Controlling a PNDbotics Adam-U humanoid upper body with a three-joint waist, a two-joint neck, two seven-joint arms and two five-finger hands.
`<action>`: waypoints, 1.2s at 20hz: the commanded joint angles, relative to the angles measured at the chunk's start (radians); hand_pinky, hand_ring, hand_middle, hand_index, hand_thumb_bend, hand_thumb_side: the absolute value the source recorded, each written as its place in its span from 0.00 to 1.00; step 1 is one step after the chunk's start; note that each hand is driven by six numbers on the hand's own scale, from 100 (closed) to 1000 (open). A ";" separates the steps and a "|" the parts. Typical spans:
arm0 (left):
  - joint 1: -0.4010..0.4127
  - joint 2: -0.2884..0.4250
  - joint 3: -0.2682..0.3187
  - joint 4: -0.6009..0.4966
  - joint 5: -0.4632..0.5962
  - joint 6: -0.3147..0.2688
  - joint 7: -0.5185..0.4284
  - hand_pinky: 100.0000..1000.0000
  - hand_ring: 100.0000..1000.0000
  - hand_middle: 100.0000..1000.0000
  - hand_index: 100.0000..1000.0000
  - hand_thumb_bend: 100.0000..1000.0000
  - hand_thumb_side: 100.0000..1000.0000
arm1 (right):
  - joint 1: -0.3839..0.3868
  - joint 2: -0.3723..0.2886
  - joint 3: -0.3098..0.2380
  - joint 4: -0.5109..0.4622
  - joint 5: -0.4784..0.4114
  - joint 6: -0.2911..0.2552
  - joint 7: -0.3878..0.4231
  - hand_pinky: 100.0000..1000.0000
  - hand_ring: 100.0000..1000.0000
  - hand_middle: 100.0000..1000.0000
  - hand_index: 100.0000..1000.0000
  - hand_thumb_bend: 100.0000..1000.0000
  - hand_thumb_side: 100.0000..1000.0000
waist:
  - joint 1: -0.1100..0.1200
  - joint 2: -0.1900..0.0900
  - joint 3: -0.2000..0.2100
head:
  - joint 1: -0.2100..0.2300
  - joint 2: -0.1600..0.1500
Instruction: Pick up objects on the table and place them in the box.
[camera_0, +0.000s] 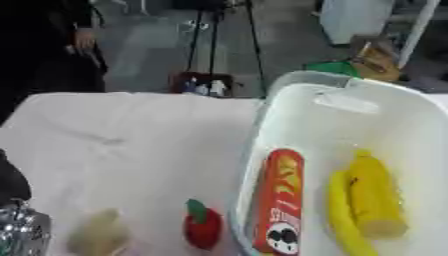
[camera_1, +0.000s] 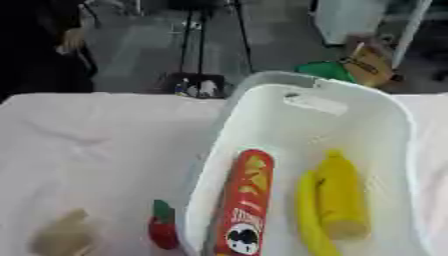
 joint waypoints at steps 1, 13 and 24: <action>-0.005 0.023 0.012 -0.018 -0.017 0.004 -0.002 0.63 0.56 0.42 0.67 0.00 0.78 | -0.012 -0.008 0.016 -0.017 0.058 0.020 -0.027 0.63 0.51 0.38 0.58 0.00 0.54 | -0.001 -0.014 0.002 | -0.002 0.005; -0.042 0.283 0.003 -0.006 -0.192 0.137 -0.157 0.83 0.81 0.69 0.94 0.37 0.94 | -0.020 -0.002 0.084 -0.017 0.239 0.102 -0.096 0.63 0.51 0.38 0.58 0.00 0.55 | 0.029 -0.040 0.028 | 0.056 0.080; -0.038 0.523 -0.227 0.221 -0.339 0.284 -0.305 1.00 1.00 0.95 1.00 0.61 0.94 | -0.020 0.001 0.124 -0.017 0.290 0.136 -0.114 0.63 0.51 0.38 0.58 0.00 0.55 | 0.027 -0.072 -0.001 | 0.071 0.124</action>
